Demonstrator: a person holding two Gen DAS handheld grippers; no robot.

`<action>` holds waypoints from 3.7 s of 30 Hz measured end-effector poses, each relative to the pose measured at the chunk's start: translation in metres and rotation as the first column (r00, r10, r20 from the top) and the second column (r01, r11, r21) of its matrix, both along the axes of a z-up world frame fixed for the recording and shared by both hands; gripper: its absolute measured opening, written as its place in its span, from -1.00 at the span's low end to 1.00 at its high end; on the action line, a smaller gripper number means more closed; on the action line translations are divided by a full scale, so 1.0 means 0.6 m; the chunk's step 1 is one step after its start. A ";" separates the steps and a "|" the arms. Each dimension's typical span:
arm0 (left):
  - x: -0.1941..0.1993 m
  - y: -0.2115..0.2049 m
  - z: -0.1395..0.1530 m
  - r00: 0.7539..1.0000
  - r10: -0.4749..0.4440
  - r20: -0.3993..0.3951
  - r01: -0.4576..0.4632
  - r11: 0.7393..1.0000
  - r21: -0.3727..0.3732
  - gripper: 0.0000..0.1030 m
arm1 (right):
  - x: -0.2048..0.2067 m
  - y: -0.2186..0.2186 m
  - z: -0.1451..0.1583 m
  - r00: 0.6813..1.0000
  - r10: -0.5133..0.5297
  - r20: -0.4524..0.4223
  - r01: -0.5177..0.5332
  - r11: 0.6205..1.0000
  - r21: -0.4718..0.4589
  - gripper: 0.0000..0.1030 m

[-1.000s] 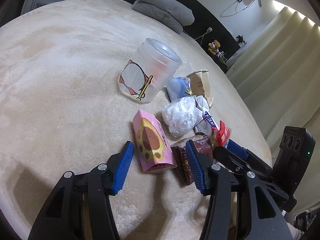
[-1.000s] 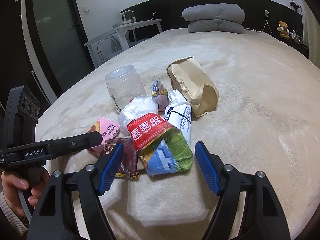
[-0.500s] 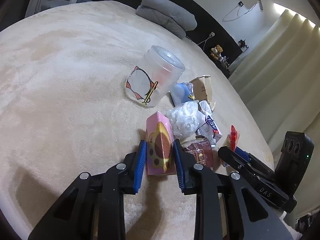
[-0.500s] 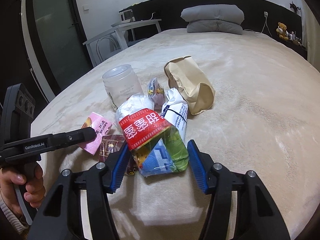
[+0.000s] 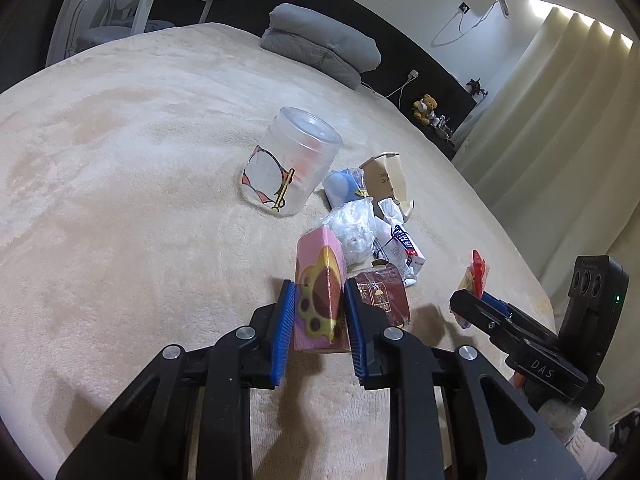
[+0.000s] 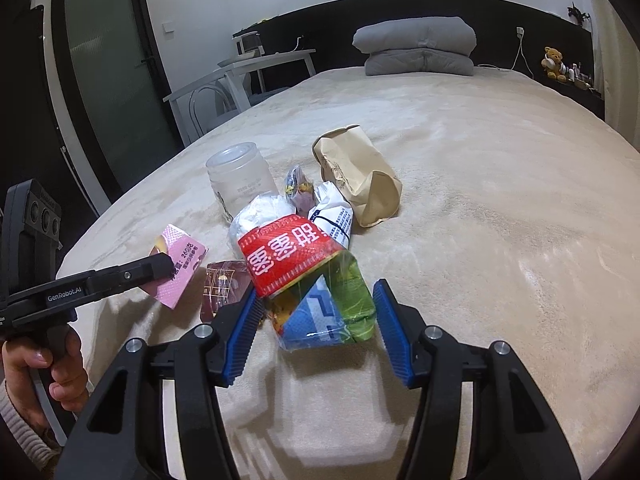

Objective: Collect trash
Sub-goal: 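Lift both held items and carry them down to the trash bag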

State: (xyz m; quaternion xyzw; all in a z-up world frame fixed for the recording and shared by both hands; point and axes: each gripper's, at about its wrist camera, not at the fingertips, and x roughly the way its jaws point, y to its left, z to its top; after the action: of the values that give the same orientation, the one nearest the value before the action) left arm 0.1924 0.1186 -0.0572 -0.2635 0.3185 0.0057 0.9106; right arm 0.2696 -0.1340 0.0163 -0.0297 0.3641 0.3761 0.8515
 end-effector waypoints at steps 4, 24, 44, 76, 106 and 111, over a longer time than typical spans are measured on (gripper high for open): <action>-0.013 -0.012 0.006 1.000 -0.006 0.010 0.006 1.000 0.019 -0.53 | -0.009 -0.011 0.007 1.000 -0.001 0.006 0.001 1.000 0.005 0.08; -0.117 -0.067 0.034 0.993 -0.038 0.115 0.038 0.999 0.005 -0.53 | -0.098 -0.091 0.034 0.999 -0.044 0.014 0.043 0.998 0.044 0.08; -0.217 -0.134 0.038 0.986 -0.089 0.140 0.086 0.996 0.027 -0.53 | -0.225 -0.155 0.040 0.999 -0.020 0.027 0.019 0.999 0.032 0.08; -0.290 -0.210 -0.023 0.978 -0.206 0.030 0.206 0.979 -0.008 -0.53 | -0.307 -0.161 -0.019 0.985 0.050 -0.162 -0.052 0.999 -0.007 0.08; -0.231 -0.258 -0.148 0.879 -0.283 -0.384 0.294 0.955 -0.032 -0.53 | -0.265 -0.124 -0.166 0.827 -0.034 -0.561 -0.109 0.970 -0.219 0.08; -0.224 -0.258 -0.173 0.848 -0.282 -0.449 0.293 0.955 -0.047 -0.53 | -0.259 -0.122 -0.193 0.785 -0.069 -0.615 -0.113 0.961 -0.253 0.08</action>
State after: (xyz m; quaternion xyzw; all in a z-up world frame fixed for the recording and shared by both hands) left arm 0.0581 -0.0362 -0.1608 -0.1934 0.5564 -0.0661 0.8054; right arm 0.1141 -0.2073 -0.0996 -0.0276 0.6711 0.3206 0.6679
